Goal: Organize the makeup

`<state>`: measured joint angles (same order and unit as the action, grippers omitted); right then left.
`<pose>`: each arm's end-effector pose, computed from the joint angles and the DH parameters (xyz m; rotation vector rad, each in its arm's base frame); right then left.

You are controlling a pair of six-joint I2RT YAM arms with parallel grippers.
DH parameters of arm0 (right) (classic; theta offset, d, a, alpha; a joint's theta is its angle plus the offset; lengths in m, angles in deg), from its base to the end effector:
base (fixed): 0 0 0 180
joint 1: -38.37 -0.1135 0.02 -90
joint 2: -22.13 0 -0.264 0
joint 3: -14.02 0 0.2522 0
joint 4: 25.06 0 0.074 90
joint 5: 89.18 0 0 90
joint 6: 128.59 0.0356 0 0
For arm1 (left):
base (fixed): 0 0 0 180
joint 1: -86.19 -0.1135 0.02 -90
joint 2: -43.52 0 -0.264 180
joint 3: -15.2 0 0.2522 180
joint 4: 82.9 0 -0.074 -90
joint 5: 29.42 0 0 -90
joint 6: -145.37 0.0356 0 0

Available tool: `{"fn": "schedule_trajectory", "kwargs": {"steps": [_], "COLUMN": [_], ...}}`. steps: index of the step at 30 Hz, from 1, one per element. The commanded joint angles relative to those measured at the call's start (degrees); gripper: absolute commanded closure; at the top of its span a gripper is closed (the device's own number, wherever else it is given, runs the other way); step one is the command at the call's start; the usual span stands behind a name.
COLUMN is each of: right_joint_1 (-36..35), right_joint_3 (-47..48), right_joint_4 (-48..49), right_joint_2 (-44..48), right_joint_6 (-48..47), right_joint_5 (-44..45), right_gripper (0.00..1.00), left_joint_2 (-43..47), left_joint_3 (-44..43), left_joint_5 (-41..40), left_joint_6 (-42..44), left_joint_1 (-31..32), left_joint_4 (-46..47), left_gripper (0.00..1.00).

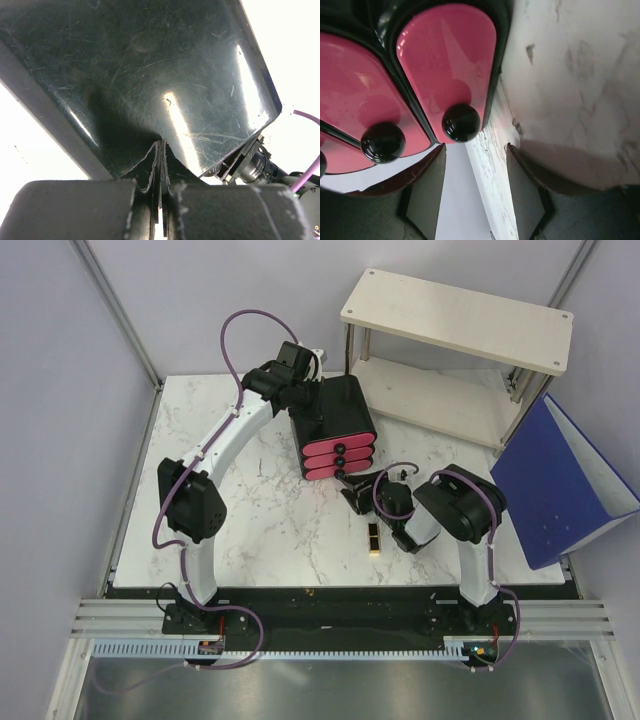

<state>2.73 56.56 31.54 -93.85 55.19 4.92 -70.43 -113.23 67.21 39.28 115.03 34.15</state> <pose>0.2553 0.1799 0.0774 1.0952 1.8525 1.4106 0.3868 -0.2177 0.3360 0.3282 2.4487 -0.4901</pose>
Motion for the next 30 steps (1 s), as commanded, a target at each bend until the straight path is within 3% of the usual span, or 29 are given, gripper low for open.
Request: {"fn": "schedule_trajectory", "kwargs": {"steps": [1, 6, 13, 17, 22, 30], "right_joint_1": [0.92, 1.10, 1.36, 1.45, 1.45, 1.36], "right_joint_3": [1.81, 4.01, 5.94, 6.99, 7.00, 0.85], "right_joint_4": [4.07, 4.34, 3.11, 2.93, 2.58, 1.09], "right_joint_2": [-4.16, -6.35, -9.78, -11.98, -12.07, -7.51], "right_joint_6": [1.58, 2.99, 5.98, 7.65, 7.83, 7.03], "right_joint_5": [0.21, 0.29, 0.29, 0.38, -0.84, -3.92], "right_gripper": [0.41, 0.43, 0.63, 0.69, 0.99, 1.00], "left_joint_2": [-1.54, -1.80, -2.24, -2.42, -2.85, -3.56], "left_joint_3": [2.61, 2.52, 2.44, 2.35, 2.35, 1.82], "left_joint_5": [-0.83, -1.09, -1.45, -1.54, -1.89, -1.63], "left_joint_6": [2.83, 3.18, 3.53, 3.71, 3.88, 3.53], "left_joint_1": [-0.19, -0.19, -0.19, -0.27, -0.28, -0.28], "left_joint_4": [-6.80, -7.24, -7.68, -7.94, -8.38, -8.47], "left_gripper": [0.98, 0.98, 0.98, 0.98, 0.98, 0.98]}}
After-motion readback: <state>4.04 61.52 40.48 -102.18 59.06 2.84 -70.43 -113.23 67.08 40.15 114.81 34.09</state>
